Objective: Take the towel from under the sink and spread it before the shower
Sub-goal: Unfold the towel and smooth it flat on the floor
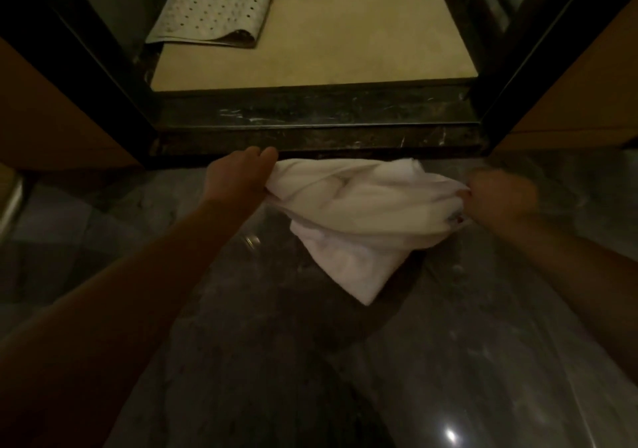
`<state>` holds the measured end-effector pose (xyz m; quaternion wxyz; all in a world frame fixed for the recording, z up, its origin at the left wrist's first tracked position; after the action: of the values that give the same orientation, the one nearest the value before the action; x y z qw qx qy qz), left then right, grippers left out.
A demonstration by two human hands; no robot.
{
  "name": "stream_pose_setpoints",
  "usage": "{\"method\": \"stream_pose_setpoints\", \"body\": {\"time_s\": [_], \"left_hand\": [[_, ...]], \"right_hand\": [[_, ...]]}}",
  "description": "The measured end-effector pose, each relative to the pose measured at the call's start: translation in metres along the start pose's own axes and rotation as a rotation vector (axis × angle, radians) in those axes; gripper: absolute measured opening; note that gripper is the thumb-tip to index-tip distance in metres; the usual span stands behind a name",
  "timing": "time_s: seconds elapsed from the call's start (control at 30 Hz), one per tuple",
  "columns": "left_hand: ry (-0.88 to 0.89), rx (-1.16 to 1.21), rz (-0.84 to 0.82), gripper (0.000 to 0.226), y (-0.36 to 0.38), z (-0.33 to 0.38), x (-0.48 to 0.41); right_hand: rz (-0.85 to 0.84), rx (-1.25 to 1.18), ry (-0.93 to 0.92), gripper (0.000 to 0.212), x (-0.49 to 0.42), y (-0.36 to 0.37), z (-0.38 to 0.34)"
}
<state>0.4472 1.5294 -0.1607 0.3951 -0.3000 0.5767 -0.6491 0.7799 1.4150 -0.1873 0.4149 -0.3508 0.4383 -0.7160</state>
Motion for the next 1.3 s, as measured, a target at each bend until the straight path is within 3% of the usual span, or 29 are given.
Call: {"method": "stream_pose_setpoints", "body": {"time_s": [0.17,0.47,0.57,0.7,0.83,1.03,1.2,1.3], "left_hand": [[-0.124,0.002,-0.042,0.025,0.006,-0.027,0.015],[0.013,-0.157,-0.148,0.052,0.019,0.008,0.007],[0.059,-0.138,-0.150,0.048,0.020,0.026,-0.004],[0.189,0.038,-0.160,0.040,0.025,0.050,-0.019],[0.335,0.049,-0.242,0.042,0.039,0.071,-0.030],[0.298,0.059,-0.454,0.036,0.057,0.060,-0.025],[0.407,-0.033,-0.529,0.045,0.063,0.054,-0.015],[0.417,-0.061,-0.534,0.036,0.062,0.053,-0.016]], "right_hand": [[-0.037,0.047,0.009,0.024,0.004,0.006,0.015],[-0.091,-0.024,-0.105,0.035,0.005,0.007,-0.017],[-0.050,-0.119,-0.116,0.042,-0.003,-0.008,-0.029],[0.070,-0.133,-0.238,0.033,-0.008,-0.029,-0.064],[0.105,-0.149,-0.444,0.042,-0.011,-0.030,-0.101],[0.139,-0.103,-0.667,0.062,-0.012,-0.035,-0.144],[0.111,0.016,-0.713,0.043,-0.009,-0.025,-0.154],[0.161,0.015,-0.683,0.032,-0.008,-0.024,-0.150]]}}
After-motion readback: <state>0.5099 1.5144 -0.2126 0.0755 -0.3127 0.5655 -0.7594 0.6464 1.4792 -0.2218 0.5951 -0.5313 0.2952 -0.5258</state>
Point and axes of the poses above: each hand's wrist, its own x-axis away from the middle knuckle, its own y-axis out of the palm, z = x × y, the point moved 4 cm from there along -x, towards the middle knuckle, and after that the axes turned 15 degrees about x, right-handed, at the moved point
